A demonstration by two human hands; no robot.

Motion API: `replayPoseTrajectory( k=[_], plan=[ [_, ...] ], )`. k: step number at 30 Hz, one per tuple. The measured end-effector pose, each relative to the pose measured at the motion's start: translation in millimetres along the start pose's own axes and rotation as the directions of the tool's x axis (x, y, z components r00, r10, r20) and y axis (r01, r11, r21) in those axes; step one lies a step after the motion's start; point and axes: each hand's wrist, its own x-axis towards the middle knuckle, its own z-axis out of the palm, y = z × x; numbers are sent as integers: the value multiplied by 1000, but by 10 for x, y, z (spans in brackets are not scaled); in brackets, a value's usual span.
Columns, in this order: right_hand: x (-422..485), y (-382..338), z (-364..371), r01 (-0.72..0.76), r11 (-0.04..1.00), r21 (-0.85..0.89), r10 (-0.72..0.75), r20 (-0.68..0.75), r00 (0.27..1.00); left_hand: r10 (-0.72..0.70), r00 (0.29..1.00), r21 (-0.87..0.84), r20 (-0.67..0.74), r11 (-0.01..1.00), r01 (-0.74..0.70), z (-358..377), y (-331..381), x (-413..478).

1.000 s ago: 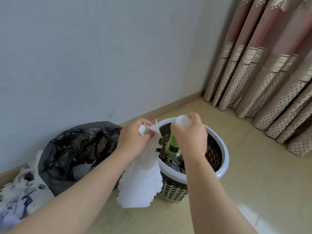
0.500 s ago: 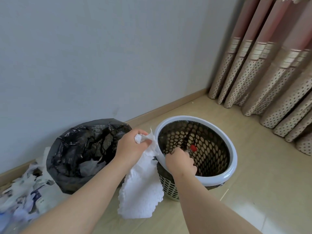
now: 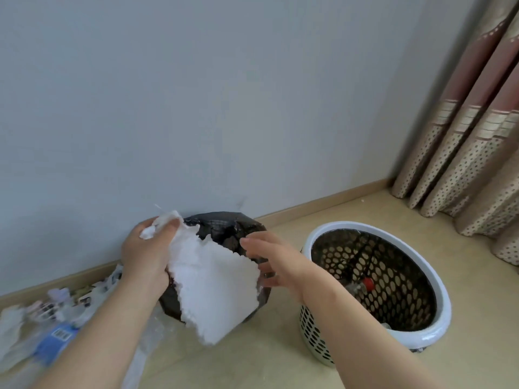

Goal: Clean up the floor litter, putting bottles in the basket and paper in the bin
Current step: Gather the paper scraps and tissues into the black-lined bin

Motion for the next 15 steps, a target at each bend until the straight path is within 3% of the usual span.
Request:
replayPoseTrajectory(
  k=[5, 10, 15],
  plan=[
    [72, -33, 350, -113, 993, 31, 109, 119, 987, -162, 987, -97, -20, 982, 159, -204, -119, 211],
    [182, -70, 544, -68, 997, 36, 66, 33, 997, -284, 958, -97, 24, 953, 285, -420, -212, 382],
    [293, -102, 536, -40, 997, 69, 47, -111, 993, -344, 937, -208, -65, 923, 325, -701, -168, 539]
  ],
)
